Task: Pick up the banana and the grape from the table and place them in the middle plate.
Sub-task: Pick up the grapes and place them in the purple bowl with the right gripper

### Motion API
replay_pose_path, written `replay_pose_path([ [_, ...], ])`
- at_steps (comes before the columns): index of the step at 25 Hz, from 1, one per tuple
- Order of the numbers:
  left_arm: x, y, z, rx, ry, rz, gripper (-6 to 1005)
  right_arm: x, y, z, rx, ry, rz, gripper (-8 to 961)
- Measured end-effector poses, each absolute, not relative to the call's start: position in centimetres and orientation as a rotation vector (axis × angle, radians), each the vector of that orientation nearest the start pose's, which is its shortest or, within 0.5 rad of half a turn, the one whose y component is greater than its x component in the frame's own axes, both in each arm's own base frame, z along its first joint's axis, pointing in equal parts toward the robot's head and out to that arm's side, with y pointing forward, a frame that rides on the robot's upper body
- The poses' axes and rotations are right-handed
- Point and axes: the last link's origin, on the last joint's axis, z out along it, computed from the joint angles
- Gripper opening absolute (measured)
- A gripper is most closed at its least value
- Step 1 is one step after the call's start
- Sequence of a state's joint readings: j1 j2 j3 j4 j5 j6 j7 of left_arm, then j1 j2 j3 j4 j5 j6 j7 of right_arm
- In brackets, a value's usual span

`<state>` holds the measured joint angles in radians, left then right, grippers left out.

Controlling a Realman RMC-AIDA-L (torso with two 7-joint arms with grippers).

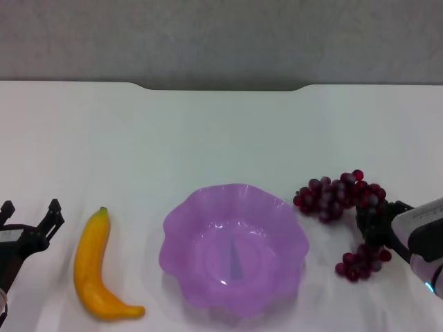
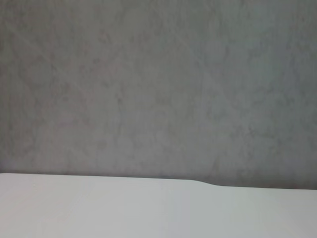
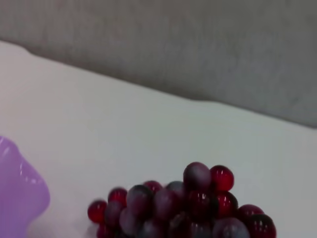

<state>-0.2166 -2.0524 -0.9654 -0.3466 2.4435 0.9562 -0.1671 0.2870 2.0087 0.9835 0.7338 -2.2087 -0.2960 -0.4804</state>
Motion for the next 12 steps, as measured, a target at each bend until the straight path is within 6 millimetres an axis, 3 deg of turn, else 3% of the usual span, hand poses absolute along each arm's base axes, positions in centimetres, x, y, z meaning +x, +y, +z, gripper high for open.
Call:
replay_pose_path([
  [12, -37.4, 28.0, -2.9, -1.577, -0.801, -0.563, 891, 29.4, 33.5, -6.6, -1.942, 0.518, 0.234, 403],
])
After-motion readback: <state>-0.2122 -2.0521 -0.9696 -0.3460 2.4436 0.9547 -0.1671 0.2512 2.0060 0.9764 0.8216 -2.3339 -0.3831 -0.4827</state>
